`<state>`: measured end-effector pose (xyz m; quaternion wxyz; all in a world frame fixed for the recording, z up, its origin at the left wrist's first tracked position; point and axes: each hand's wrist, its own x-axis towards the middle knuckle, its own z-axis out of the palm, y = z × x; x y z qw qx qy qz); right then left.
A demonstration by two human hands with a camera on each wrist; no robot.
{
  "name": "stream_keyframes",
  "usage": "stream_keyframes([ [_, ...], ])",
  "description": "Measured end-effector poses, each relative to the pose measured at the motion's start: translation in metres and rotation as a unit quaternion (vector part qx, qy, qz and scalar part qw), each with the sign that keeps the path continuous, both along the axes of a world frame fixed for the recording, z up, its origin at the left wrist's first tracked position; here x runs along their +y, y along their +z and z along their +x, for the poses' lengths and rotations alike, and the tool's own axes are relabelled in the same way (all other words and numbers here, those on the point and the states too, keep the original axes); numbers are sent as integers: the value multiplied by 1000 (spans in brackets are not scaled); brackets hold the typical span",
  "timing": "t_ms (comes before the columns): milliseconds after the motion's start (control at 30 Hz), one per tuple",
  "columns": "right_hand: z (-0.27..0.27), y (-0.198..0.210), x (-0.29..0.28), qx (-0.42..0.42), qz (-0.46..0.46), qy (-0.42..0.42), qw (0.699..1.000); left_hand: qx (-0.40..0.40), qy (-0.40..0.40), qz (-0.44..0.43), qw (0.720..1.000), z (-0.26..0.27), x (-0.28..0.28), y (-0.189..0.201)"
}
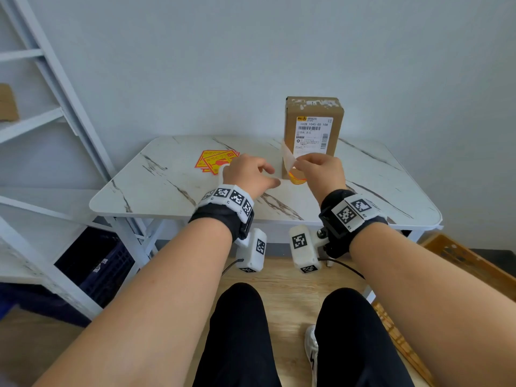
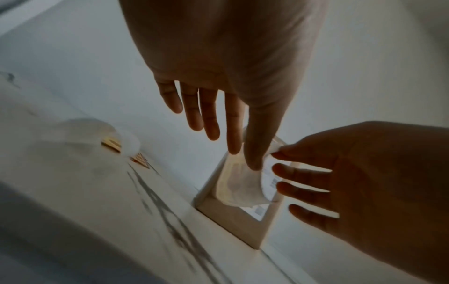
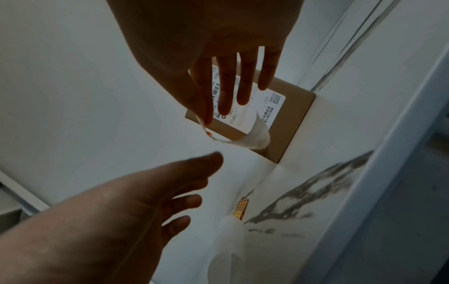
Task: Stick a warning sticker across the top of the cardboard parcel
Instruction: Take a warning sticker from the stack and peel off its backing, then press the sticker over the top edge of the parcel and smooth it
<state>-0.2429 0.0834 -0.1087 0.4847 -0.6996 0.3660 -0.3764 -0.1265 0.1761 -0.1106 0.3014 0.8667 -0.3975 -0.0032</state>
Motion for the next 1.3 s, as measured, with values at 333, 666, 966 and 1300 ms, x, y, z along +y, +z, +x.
stream_keyframes([
  [333,-13,4,3,-13,3,34,999,-26,-9,-39,999,-25,-12,4],
  [666,-12,7,-2,-30,8,-1,1000,43,18,-75,996,-11,-15,16],
  [966,-13,23,-26,-16,-25,-41,999,224,-9,-230,947,-5,-31,52],
  [1300,-6,73,-63,-49,-101,-82,990,225,20,-284,932,8,-74,94],
])
